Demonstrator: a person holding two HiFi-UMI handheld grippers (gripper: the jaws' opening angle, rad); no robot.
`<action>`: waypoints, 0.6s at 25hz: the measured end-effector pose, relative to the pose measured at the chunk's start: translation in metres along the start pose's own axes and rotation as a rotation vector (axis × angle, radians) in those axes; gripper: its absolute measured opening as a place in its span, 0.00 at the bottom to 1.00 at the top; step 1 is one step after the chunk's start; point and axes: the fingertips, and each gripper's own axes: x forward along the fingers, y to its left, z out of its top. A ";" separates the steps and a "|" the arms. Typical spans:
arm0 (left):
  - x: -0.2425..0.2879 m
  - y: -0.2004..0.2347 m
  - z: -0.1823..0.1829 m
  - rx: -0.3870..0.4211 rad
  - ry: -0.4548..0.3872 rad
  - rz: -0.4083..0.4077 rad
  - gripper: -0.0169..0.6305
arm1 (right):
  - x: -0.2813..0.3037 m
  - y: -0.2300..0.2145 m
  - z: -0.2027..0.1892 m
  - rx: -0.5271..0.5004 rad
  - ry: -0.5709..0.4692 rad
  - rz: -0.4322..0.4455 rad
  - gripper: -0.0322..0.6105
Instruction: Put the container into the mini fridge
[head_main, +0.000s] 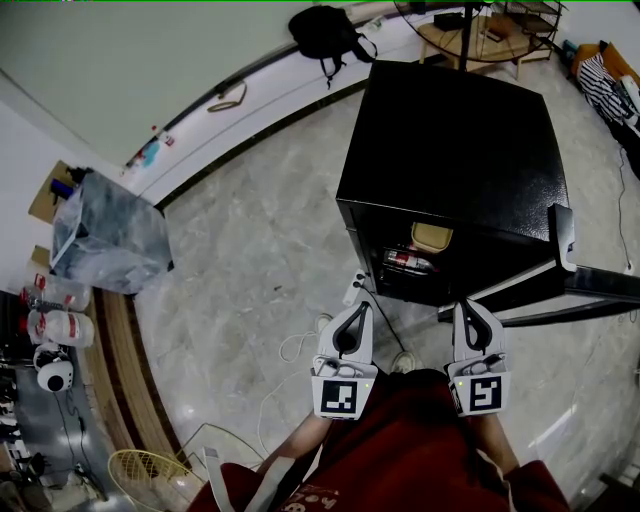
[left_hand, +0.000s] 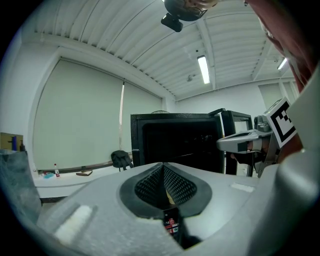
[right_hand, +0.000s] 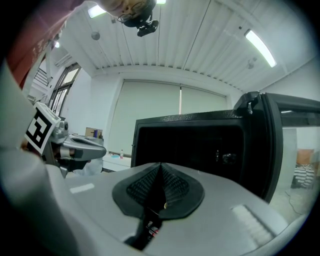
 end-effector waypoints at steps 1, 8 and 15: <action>0.000 0.000 0.000 -0.004 0.000 -0.001 0.04 | 0.000 0.000 -0.001 0.001 0.002 0.000 0.05; 0.001 -0.004 0.000 -0.011 -0.007 -0.015 0.04 | -0.001 -0.002 -0.003 -0.004 0.007 -0.001 0.05; 0.003 -0.004 -0.002 0.005 0.009 -0.015 0.04 | -0.001 -0.006 -0.005 0.012 0.022 -0.019 0.05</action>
